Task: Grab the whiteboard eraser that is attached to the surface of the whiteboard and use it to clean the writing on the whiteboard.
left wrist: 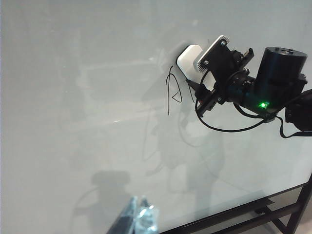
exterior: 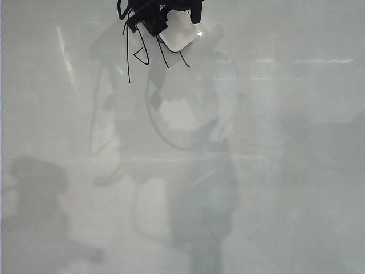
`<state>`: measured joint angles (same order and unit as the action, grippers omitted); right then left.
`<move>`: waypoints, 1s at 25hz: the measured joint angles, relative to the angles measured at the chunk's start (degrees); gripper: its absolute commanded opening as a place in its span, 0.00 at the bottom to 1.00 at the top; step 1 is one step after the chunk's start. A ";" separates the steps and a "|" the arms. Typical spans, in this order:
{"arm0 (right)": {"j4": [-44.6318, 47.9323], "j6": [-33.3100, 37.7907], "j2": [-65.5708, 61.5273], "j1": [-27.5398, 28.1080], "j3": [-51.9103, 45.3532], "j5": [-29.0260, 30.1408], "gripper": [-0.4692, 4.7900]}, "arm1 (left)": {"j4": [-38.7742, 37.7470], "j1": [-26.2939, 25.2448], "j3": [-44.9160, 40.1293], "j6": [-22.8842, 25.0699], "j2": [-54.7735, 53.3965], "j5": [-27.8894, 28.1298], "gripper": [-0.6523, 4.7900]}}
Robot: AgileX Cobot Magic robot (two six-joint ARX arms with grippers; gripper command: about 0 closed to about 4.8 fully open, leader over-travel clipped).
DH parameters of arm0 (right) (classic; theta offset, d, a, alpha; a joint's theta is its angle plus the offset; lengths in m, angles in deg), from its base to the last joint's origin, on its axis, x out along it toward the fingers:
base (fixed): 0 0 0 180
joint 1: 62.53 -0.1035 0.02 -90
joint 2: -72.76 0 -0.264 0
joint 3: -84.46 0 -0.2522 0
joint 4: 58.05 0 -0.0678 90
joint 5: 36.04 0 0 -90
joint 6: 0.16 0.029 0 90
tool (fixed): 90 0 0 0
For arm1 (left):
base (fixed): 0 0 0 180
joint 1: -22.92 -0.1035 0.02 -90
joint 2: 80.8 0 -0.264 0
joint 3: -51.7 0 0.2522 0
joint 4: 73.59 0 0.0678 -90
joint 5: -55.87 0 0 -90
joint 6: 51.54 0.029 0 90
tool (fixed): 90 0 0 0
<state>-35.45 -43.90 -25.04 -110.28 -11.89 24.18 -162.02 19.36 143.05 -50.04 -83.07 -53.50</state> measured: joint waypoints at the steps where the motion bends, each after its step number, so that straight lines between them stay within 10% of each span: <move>1: 0.22 0.20 -0.09 0.00 0.00 0.07 0.47 | 0.00 -0.04 0.00 -0.02 0.00 -0.02 0.11; 16: 0.17 1.64 -4.02 -2.51 -0.02 3.32 0.47 | -0.02 -0.09 0.00 0.00 0.00 -0.02 0.11; 25: 4.96 -9.16 -3.87 -2.23 -0.02 -9.64 0.47 | -0.02 -0.26 0.00 0.00 0.00 -0.02 0.11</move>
<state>-30.49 -53.06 -28.90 -112.51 -11.92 14.54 -162.05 19.10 143.05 -50.04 -83.07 -53.52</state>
